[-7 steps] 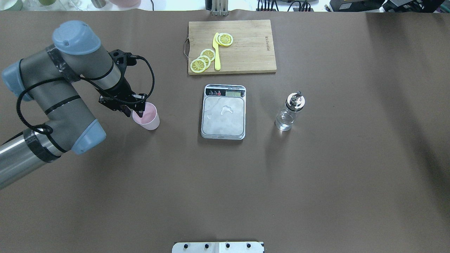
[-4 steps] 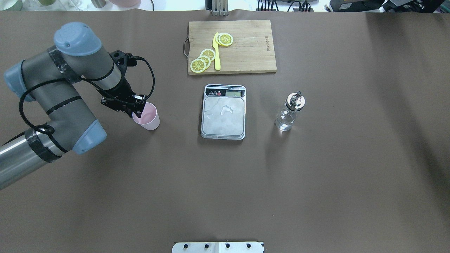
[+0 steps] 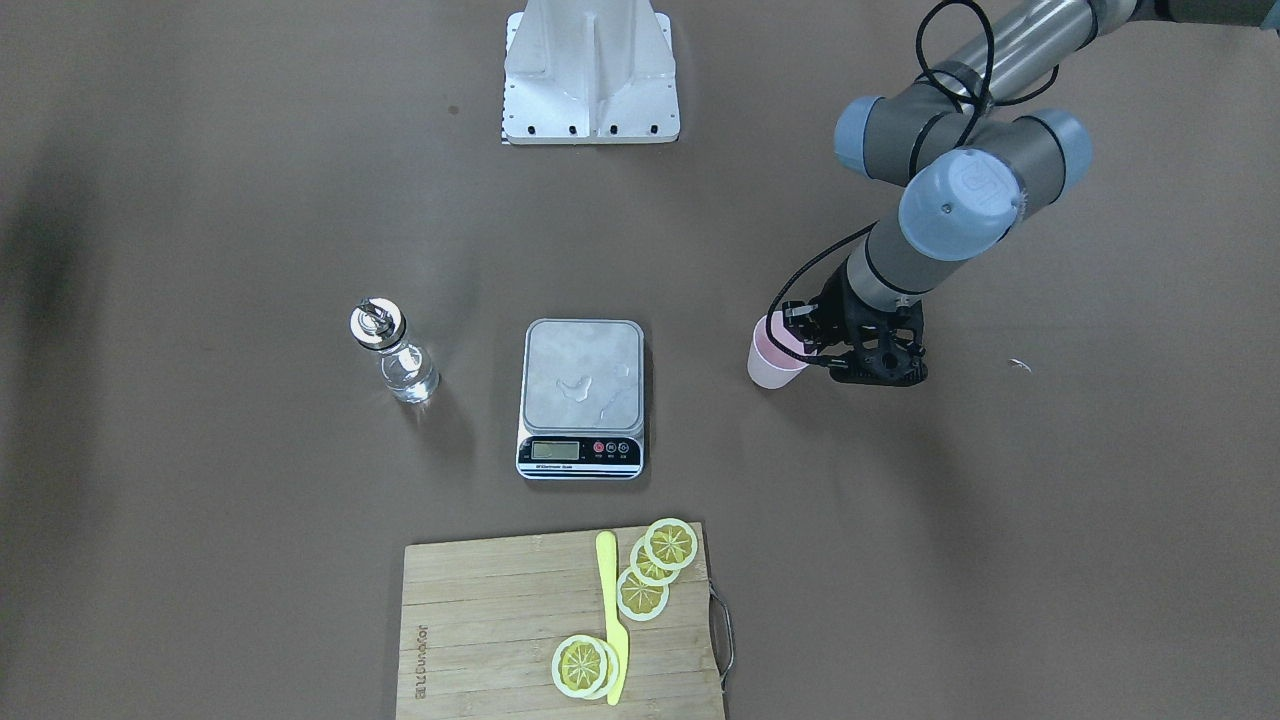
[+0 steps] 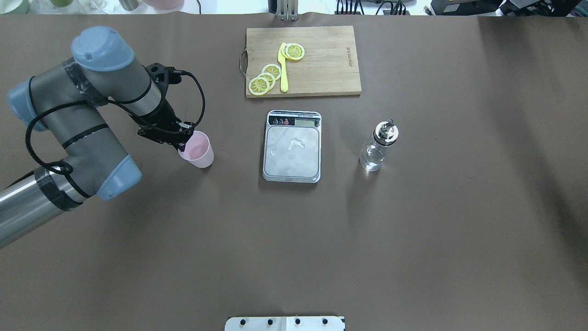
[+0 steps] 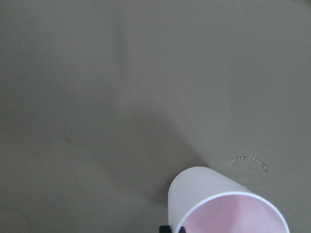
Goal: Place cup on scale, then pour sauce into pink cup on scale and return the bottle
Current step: 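Carry the pink cup with the left gripper onto the scale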
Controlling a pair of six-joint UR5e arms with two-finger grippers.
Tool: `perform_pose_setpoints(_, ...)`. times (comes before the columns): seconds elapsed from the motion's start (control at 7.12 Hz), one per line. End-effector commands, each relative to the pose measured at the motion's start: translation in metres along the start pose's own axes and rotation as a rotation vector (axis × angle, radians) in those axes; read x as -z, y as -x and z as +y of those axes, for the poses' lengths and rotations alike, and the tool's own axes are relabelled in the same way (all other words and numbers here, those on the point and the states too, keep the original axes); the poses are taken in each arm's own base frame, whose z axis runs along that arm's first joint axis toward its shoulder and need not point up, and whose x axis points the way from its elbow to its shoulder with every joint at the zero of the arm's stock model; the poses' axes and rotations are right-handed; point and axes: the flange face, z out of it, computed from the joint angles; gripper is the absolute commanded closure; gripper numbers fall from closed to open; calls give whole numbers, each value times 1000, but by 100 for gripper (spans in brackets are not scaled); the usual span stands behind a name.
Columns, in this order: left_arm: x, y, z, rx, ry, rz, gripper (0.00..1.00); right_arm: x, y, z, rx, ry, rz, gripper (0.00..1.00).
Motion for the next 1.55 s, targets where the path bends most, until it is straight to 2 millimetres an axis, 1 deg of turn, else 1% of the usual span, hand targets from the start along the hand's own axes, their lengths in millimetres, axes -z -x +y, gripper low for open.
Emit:
perform_pose_setpoints(0.0, 19, -34, -4, 92, -22, 31, 100, -1, -1, 1, -2, 3, 2, 0)
perform_pose_setpoints(0.14, 29, -53, -7, 142, -31, 51, 100, -1, -2, 1, -3, 2, 2, 0)
perform_pose_setpoints(0.28, 41, -80, -11, 202, -29, 60, 100, -1, -2, 1, -4, 3, 0, 0)
perform_pose_setpoints(0.42, 56, -106, -15, 221, -21, 44, 100, -3, -3, 2, -6, 5, 0, 0)
perform_pose_setpoints(0.56, 69, -127, -16, 222, -21, 47, 100, -2, -3, 1, -5, 4, -1, 0)
perform_pose_setpoints(0.7, 66, -149, -5, 226, -4, 54, 100, 0, 0, 1, -3, -1, -4, 0)
perform_pose_setpoints(0.84, 57, -179, 8, 246, 20, 63, 100, -1, -1, 1, -5, 2, -8, 0)
perform_pose_setpoints(0.98, 51, -202, 1, 261, -2, 50, 100, -1, -1, 1, -5, 2, -5, 0)
perform_pose_setpoints(1.12, 41, -225, 3, 263, -4, 38, 100, -1, -1, 1, -5, 2, -9, 0)
perform_pose_setpoints(1.4, 37, -228, 1, 266, -4, 32, 100, -1, -1, 1, -6, 3, -9, 0)
